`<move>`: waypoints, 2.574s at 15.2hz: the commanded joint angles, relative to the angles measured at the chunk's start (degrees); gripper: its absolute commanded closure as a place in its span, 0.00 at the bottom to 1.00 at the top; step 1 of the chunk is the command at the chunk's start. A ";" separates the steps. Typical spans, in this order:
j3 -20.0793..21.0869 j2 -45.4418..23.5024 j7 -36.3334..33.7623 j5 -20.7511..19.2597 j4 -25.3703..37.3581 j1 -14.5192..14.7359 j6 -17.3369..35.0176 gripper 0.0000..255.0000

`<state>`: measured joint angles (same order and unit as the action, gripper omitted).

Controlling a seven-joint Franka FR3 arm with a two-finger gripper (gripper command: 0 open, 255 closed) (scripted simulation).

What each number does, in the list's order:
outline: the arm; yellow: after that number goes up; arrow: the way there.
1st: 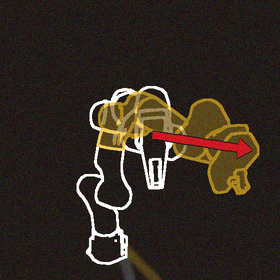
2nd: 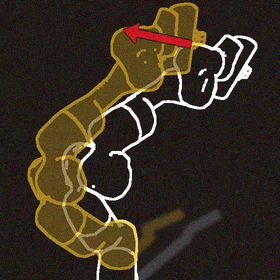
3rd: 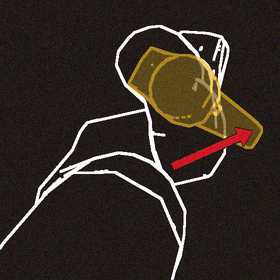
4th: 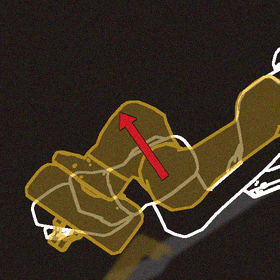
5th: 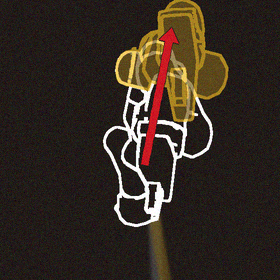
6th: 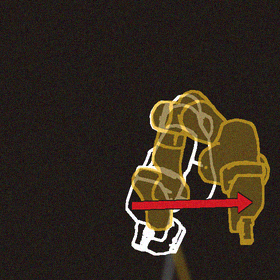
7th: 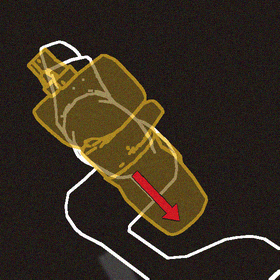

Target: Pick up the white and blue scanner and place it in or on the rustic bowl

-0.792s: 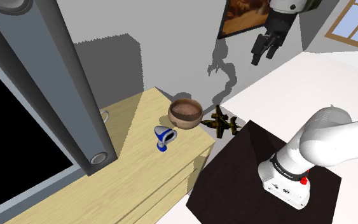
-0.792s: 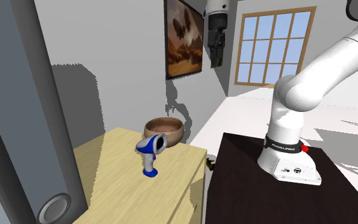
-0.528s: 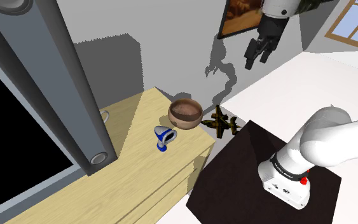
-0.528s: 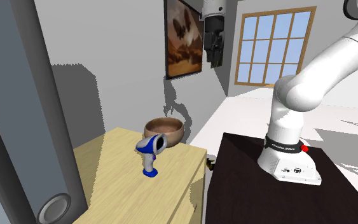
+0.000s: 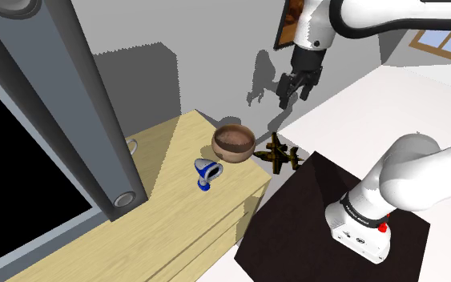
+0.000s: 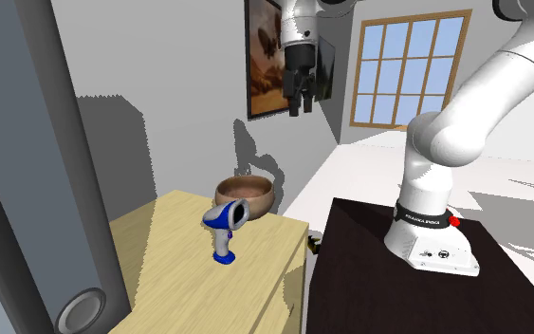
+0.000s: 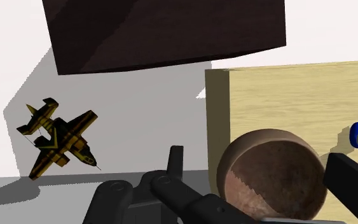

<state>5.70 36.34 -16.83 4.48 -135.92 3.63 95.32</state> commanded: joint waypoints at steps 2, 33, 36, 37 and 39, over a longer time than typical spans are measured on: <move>2.75 -3.93 -3.23 2.27 0.31 1.24 3.31 0.00; 17.44 -40.68 -23.52 5.08 11.47 8.58 28.14 0.00; 17.44 -40.68 -23.52 5.08 11.47 8.58 28.14 0.00; 17.44 -40.68 -23.52 5.08 11.48 8.58 28.12 0.00; 17.44 -40.68 -23.52 5.08 11.48 8.58 28.12 1.00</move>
<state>23.14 -4.33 -40.35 9.55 -124.42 12.22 123.43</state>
